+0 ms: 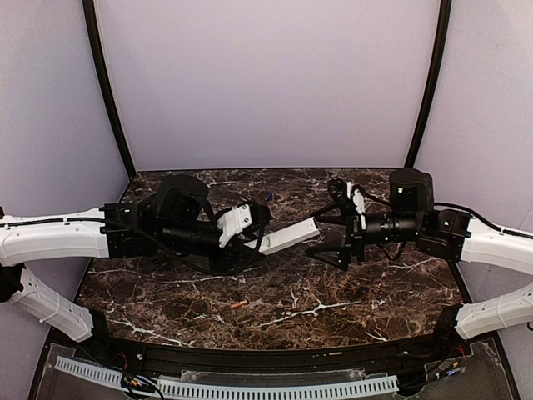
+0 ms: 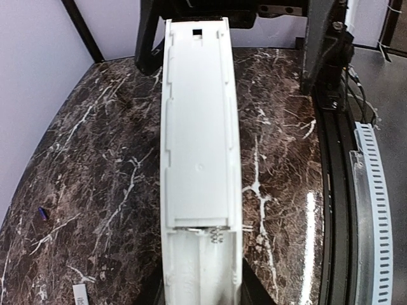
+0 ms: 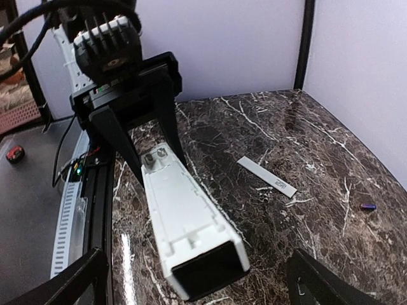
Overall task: Load the batteries into the remote control
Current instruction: Pass from the right arm to the left, then pass from the left arm to the right
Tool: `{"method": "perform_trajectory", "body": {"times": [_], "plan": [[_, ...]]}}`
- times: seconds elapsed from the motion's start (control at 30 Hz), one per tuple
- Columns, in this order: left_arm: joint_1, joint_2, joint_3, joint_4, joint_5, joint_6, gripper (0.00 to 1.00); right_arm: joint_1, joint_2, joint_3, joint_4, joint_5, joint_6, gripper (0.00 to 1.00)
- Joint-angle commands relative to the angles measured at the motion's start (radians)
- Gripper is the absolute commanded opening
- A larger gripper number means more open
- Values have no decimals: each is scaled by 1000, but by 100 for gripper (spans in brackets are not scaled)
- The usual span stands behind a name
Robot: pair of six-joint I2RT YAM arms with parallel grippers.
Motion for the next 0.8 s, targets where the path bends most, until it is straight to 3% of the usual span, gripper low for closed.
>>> {"method": "perform_trajectory", "body": {"times": [0.0, 0.17, 0.33, 0.77], "plan": [[-4, -14, -6, 123, -189, -106, 1, -26, -33, -26, 138, 113, 243, 99], [-5, 8, -3, 172, -345, -178, 0, -28, 1, 31, 78, 277, 366, 99], [-4, 30, 2, 217, -445, -229, 0, -43, -18, -33, 221, 248, 413, 99], [-29, 49, -16, 288, -504, -195, 0, -112, 145, 101, 260, 35, 639, 99]]}}
